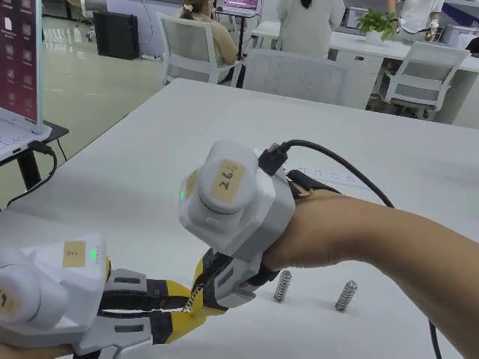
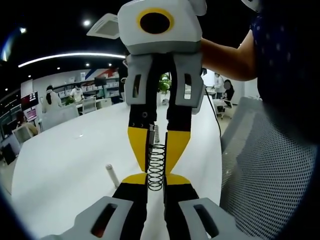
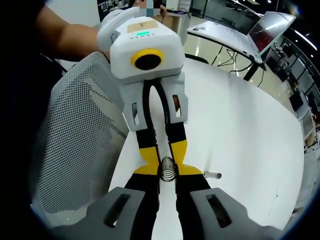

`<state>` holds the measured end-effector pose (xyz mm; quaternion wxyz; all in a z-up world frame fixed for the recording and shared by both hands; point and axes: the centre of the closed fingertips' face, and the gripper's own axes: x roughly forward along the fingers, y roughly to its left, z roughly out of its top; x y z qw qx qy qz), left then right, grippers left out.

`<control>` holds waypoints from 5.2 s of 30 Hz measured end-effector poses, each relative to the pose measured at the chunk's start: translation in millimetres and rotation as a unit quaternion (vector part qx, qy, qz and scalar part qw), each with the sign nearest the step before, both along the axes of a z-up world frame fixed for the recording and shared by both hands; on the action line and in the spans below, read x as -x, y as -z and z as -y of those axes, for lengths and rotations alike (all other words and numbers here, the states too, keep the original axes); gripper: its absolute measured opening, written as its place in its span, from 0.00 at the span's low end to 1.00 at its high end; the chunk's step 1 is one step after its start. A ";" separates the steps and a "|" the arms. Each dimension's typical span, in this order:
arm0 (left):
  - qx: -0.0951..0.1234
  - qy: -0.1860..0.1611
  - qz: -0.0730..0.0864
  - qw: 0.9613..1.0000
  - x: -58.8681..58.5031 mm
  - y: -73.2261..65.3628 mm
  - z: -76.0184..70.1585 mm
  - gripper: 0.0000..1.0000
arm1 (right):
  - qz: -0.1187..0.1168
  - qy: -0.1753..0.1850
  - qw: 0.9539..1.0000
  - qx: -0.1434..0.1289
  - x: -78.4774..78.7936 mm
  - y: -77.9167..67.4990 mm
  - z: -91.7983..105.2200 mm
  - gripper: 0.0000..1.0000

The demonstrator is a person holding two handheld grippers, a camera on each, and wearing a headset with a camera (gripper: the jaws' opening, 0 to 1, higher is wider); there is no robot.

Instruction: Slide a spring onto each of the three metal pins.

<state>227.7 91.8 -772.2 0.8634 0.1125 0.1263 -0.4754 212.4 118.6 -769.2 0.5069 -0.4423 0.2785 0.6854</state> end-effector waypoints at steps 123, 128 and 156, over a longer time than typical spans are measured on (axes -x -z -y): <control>-0.008 -0.070 -0.057 0.996 -3.0 34.3 -37.2 0.63 | 0.046 0.023 0.990 0.132 -94.2 41.1 0.2 0.09; -0.008 -0.070 -0.058 0.996 -2.3 34.3 -36.9 0.62 | 0.043 0.024 0.989 0.139 -91.1 49.8 2.5 0.09; -0.008 -0.070 -0.060 0.996 -4.2 33.7 -35.2 0.60 | 0.033 0.034 0.988 0.147 -85.4 74.0 7.2 0.09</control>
